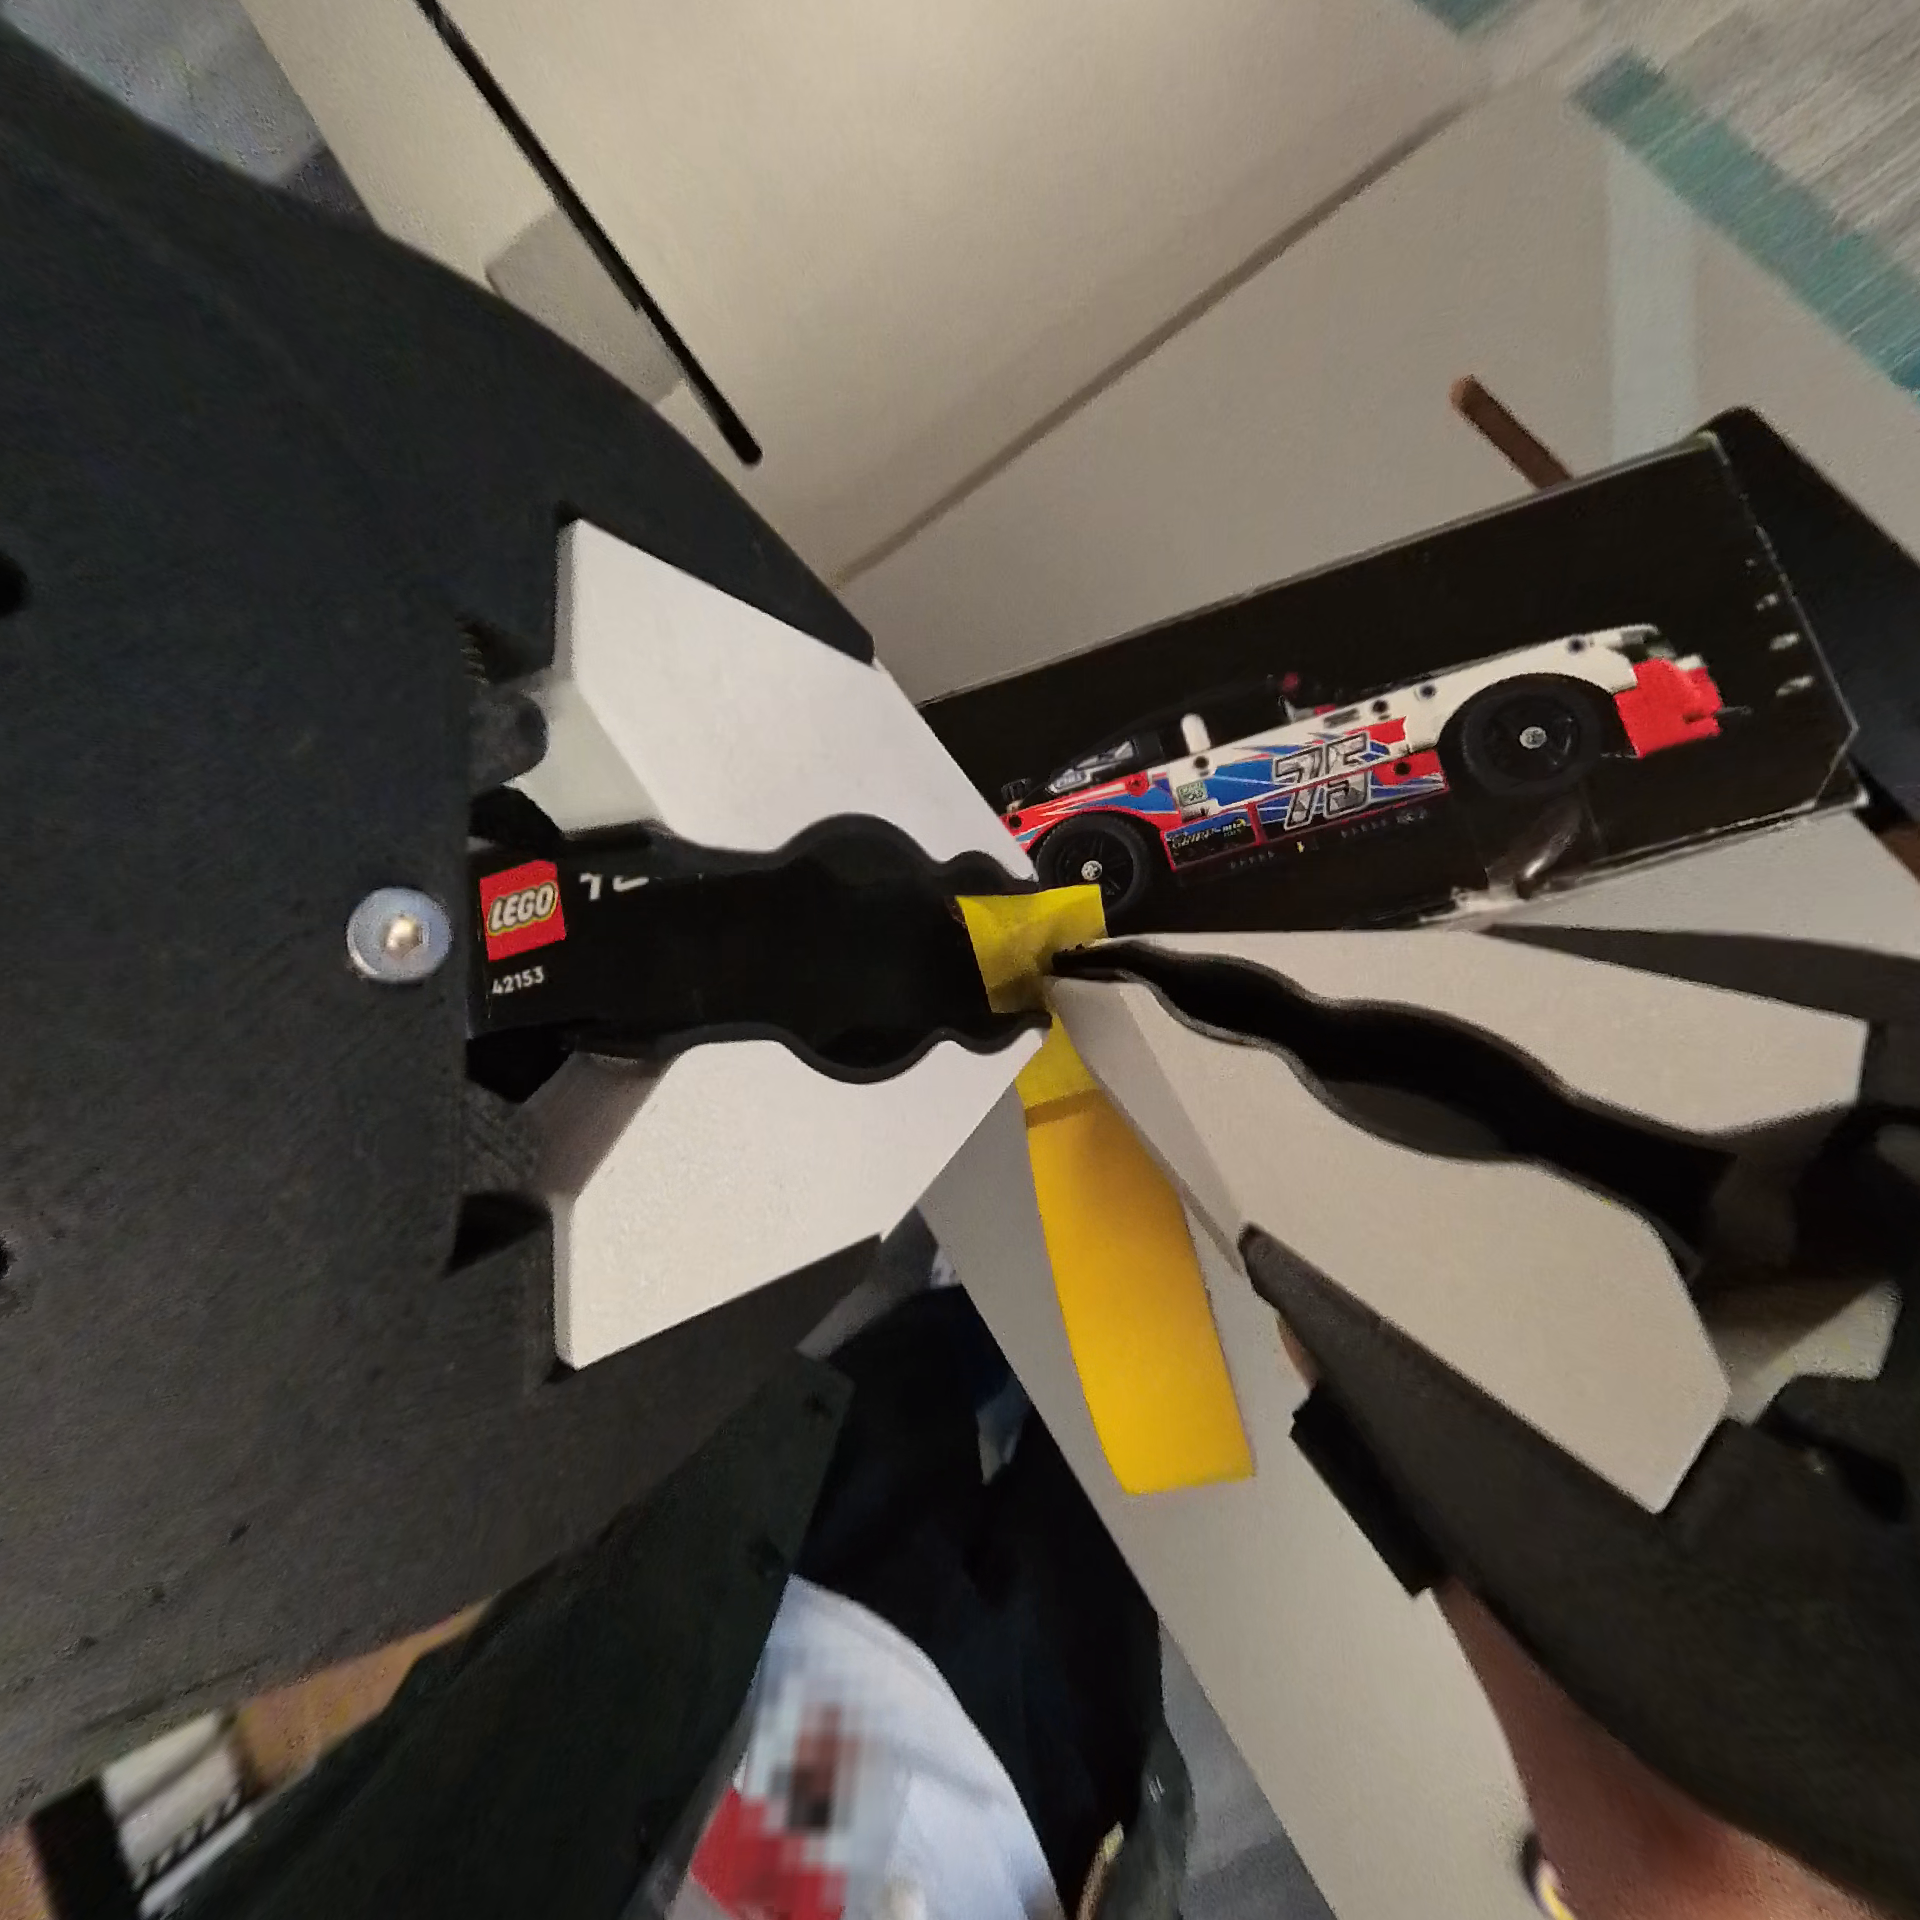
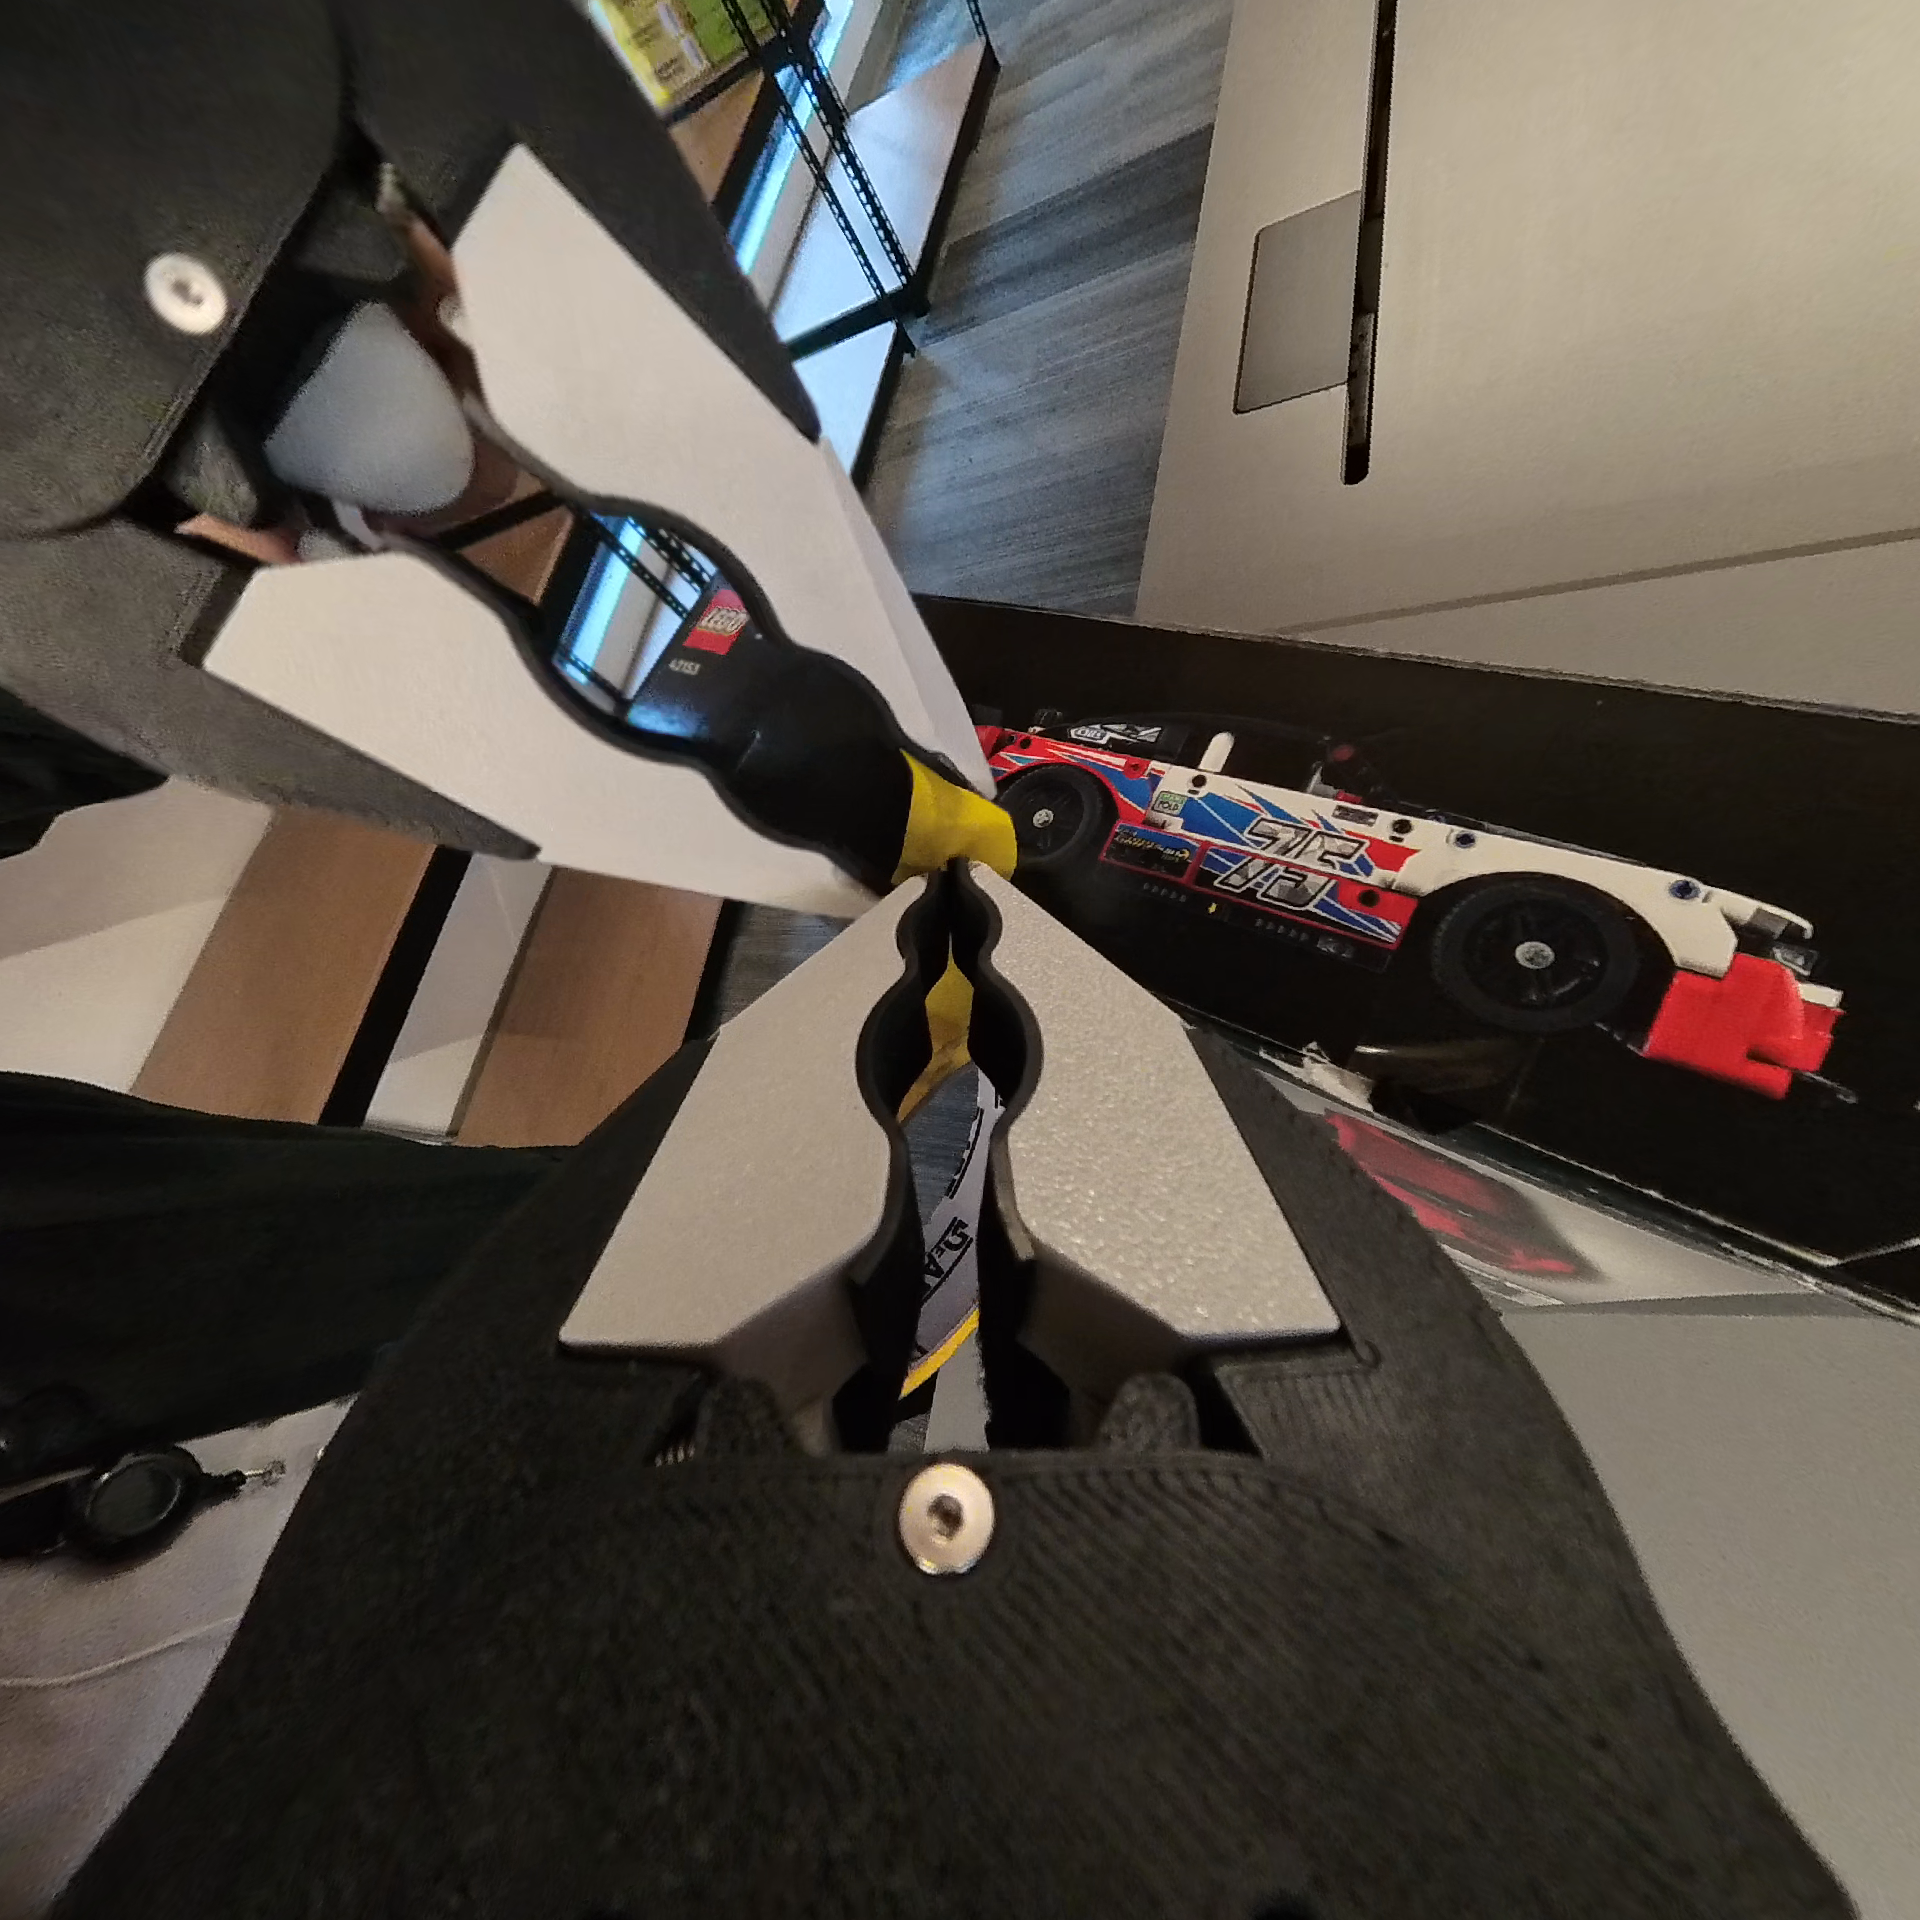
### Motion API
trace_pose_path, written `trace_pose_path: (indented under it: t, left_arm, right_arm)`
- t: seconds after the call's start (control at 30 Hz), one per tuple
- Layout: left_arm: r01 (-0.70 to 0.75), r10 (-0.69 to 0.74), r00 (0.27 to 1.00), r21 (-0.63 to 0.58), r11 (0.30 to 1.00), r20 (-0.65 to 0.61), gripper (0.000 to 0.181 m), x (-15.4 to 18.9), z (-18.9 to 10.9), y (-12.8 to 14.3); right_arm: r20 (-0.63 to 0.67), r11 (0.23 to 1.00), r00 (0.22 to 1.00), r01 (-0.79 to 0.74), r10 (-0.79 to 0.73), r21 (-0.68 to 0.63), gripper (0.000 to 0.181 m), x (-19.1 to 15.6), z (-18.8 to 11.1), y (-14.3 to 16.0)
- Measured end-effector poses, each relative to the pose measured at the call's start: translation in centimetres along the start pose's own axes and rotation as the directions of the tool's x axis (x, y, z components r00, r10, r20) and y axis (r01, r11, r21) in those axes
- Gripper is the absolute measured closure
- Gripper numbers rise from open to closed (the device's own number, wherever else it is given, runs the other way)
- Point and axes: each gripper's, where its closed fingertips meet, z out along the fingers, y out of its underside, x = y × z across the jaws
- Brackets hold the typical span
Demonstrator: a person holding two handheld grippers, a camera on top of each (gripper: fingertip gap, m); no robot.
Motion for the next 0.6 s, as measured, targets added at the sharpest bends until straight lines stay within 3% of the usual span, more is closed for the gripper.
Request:
trace_pose_path:
  t: [0.13,0.3,0.33,0.37,0.47,0.6]
  left_arm:
    - [-0.127,0.127,0.987,-0.005,0.992,0.1,0.154,0.1,0.1,0.3]
    - [-0.163,0.158,0.978,0.023,0.986,0.137,0.15,-0.1,0.2,0.4]
    - [-0.171,0.165,0.963,0.011,0.985,0.215,0.113,-1.3,0.1,0.4]
    - [-0.184,0.184,0.943,-0.025,0.983,0.276,0.09,-2.5,-0.1,0.7]
    - [-0.064,0.064,0.989,-0.006,0.998,0.134,0.075,-1.3,0.4,1.3]
    - [0.096,-0.099,0.995,0.118,0.988,0.02,0.077,-1.5,-0.1,1.5]
  right_arm:
    - [-0.004,1.0,1.0,0.002,-0.002,-0.006,0.181,0.0,0.1,-0.1]
    - [0.002,1.0,1.0,-0.006,0.006,0.0,0.181,0.0,0.0,0.0]
    - [0.003,1.0,1.0,-0.006,0.006,-0.003,0.181,0.0,0.0,0.0]
    - [0.003,1.0,1.0,-0.006,0.006,-0.005,0.181,-0.1,0.0,0.1]
    - [0.0,1.0,1.0,-0.004,0.004,-0.008,0.181,-0.1,-0.1,0.1]
    - [0.004,1.0,1.0,-0.018,0.018,-0.01,0.181,-0.1,-0.1,0.1]
